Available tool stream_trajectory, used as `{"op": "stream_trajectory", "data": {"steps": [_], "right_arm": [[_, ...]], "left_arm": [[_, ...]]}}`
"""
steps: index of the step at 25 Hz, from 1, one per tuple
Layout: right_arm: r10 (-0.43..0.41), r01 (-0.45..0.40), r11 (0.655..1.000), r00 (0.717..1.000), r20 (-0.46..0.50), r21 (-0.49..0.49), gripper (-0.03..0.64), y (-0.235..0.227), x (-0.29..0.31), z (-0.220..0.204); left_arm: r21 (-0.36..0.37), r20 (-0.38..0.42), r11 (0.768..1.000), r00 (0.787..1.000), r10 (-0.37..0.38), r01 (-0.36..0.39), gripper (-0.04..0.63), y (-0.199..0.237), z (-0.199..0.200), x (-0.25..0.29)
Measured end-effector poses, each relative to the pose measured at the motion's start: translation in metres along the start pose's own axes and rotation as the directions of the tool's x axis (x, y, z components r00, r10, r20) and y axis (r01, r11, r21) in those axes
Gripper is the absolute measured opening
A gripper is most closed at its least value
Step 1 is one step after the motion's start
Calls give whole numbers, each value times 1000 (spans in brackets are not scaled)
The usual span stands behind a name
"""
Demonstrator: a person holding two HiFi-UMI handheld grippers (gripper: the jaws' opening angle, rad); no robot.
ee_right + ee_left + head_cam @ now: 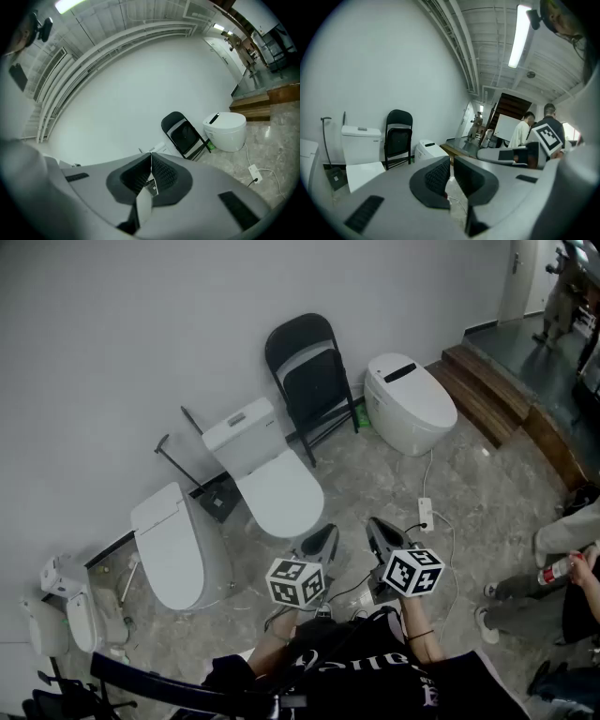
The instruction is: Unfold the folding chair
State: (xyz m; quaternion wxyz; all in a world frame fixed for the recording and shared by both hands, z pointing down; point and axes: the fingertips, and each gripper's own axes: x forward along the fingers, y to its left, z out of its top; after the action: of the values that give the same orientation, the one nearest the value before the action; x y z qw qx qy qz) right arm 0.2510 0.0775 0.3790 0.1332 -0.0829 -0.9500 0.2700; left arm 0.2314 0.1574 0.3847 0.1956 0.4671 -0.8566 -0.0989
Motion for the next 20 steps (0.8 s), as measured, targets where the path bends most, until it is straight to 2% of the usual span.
{"op": "stream_trajectory", "data": {"steps": [11,20], "right_arm": [[-5,5,1000,1000,-2,8,14,-15,-7,8],[-10,10,1000,1000,-9,17,14,-49,-18,8]], "left_arm": [[0,-6,1000,1000,-1,1,25,-11,1,15],[-19,14,1000,1000,25,-24,25,-21,-8,37]]}}
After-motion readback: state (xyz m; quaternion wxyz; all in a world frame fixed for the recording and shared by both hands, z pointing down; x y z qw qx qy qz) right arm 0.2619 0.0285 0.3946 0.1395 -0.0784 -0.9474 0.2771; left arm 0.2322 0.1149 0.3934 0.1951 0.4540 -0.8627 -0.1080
